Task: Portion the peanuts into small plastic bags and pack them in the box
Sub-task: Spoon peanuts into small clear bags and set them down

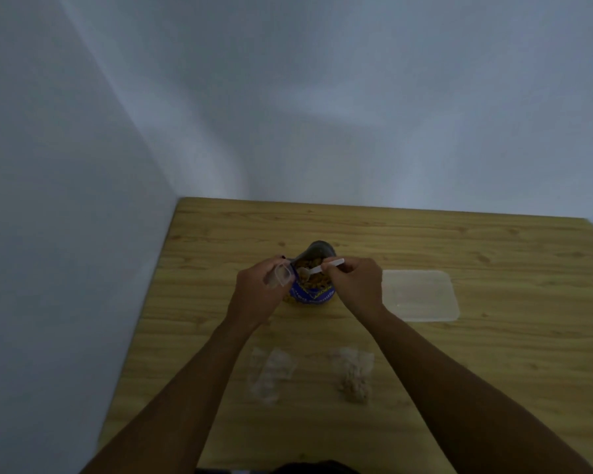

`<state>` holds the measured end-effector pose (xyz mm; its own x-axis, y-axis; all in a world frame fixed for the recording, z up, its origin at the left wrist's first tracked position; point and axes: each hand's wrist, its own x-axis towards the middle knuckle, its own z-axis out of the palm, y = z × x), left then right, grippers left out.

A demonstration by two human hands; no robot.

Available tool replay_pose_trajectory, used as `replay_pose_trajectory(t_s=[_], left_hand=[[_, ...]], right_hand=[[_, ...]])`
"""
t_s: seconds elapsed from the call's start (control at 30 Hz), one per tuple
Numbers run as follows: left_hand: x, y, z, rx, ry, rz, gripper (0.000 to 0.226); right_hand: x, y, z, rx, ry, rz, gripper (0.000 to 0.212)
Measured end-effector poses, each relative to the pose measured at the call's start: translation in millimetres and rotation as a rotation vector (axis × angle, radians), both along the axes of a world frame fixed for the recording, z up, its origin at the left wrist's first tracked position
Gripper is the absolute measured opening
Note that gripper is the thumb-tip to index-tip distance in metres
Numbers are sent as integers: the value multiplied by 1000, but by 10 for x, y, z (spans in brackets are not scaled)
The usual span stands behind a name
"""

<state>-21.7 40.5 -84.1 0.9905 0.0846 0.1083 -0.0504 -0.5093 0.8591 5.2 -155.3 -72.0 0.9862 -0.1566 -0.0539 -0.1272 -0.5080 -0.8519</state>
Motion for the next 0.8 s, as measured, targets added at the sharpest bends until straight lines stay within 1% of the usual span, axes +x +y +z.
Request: replay_pose_trajectory(t_s=[0.1, 0.33, 0.47, 0.57, 0.67, 0.8], left_hand=[[9, 2, -6, -5, 5, 1, 36], [-13, -15, 21, 0, 29, 9, 32], [-14, 10, 27, 3, 42, 4, 34], [-21, 7, 33, 3, 55, 7, 34], [-27, -1, 41, -13, 76, 5, 35], [-27, 20, 45, -13, 81, 17, 31]], right_hand=[[31, -8, 46, 84, 28, -33, 7], [-4, 55, 39, 143, 116, -46, 7], [23, -2, 87, 213, 160, -109, 6], [6, -88, 105, 247, 201, -139, 12], [1, -117, 137, 304, 238, -199, 5], [17, -142, 146, 368, 298, -224, 6]])
